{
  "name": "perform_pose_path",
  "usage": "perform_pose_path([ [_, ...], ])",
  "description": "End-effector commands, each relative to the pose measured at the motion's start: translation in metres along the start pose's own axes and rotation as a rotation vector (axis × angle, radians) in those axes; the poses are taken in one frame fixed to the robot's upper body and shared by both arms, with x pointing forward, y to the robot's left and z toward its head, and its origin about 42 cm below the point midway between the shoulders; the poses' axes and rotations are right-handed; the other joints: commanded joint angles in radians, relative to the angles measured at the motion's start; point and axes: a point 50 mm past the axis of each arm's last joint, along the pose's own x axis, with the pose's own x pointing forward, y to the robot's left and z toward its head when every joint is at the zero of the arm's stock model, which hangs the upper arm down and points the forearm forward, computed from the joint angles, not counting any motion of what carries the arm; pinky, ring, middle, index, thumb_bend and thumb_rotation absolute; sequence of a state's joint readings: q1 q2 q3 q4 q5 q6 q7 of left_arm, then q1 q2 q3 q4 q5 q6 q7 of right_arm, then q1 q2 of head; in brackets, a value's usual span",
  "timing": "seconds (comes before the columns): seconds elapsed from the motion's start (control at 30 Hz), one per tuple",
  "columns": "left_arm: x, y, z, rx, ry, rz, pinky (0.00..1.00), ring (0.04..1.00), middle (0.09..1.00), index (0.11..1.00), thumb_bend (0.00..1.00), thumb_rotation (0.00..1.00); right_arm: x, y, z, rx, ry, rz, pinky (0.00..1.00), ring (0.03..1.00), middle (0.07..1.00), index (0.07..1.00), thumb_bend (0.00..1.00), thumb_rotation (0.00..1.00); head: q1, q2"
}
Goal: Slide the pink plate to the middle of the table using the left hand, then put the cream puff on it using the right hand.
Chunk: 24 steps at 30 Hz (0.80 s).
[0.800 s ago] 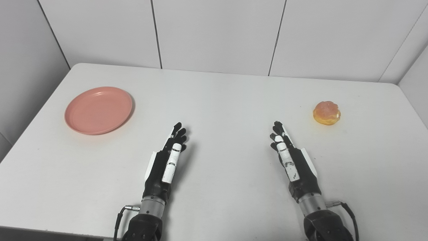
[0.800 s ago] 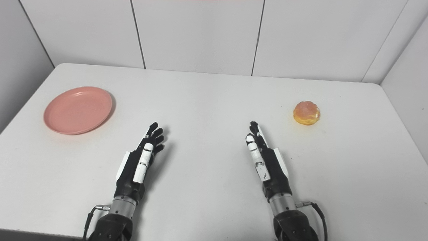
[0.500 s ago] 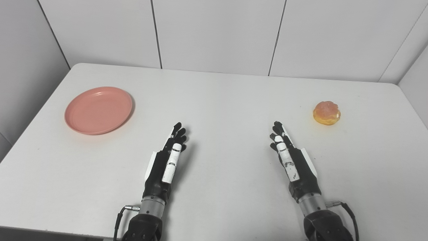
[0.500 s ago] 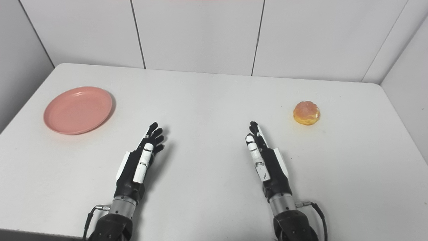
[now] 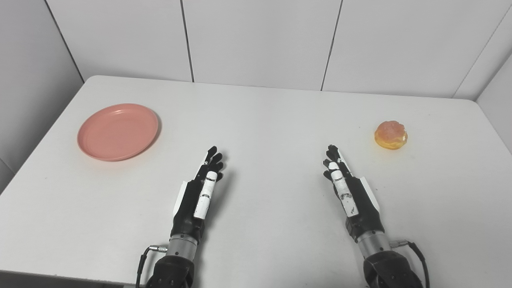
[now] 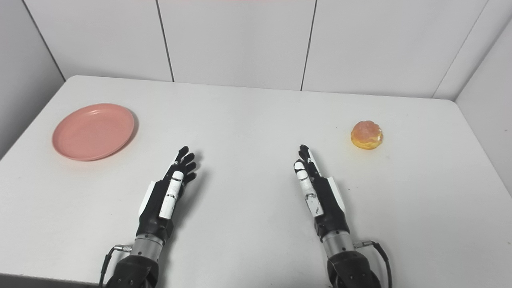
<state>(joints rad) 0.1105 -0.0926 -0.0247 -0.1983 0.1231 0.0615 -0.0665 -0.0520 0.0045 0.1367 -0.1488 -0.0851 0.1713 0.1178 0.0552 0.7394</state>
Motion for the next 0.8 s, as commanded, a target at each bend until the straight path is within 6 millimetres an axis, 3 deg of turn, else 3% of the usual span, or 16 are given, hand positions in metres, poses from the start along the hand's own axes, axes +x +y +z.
perform_pose_path([
  [0.0, -0.008, 0.012, 0.003, 0.055, -0.016, -0.006, 0.92, 0.935, 0.952, 0.939, 0.47, 1.00, 0.007, -0.001, 0.015, 0.004, -0.063, 0.000, 0.95, 0.967, 0.987, 0.984, 0.26, 1.00, 0.000, 0.000],
  [0.13, -0.008, 0.011, 0.002, 0.054, -0.018, -0.007, 0.92, 0.934, 0.952, 0.943, 0.47, 1.00, 0.007, -0.001, 0.014, 0.008, -0.065, -0.004, 0.95, 0.965, 0.986, 0.981, 0.26, 1.00, 0.012, -0.007],
  [0.27, -0.008, 0.007, 0.000, 0.056, -0.014, 0.001, 0.91, 0.928, 0.943, 0.935, 0.48, 1.00, 0.006, -0.005, 0.010, 0.001, -0.071, 0.001, 0.94, 0.960, 0.983, 0.978, 0.26, 1.00, 0.078, -0.039],
  [0.4, -0.008, -0.005, -0.004, 0.077, -0.017, 0.008, 0.89, 0.908, 0.925, 0.925, 0.48, 1.00, 0.004, -0.013, 0.005, 0.010, -0.076, 0.010, 0.95, 0.971, 0.990, 0.987, 0.23, 1.00, 0.186, -0.093],
  [0.77, -0.004, -0.040, -0.014, 0.084, 0.008, 0.021, 0.87, 0.908, 0.918, 0.914, 0.47, 1.00, -0.002, -0.035, -0.009, 0.059, -0.086, 0.028, 1.00, 1.000, 1.000, 1.000, 0.18, 1.00, 0.369, -0.208],
])
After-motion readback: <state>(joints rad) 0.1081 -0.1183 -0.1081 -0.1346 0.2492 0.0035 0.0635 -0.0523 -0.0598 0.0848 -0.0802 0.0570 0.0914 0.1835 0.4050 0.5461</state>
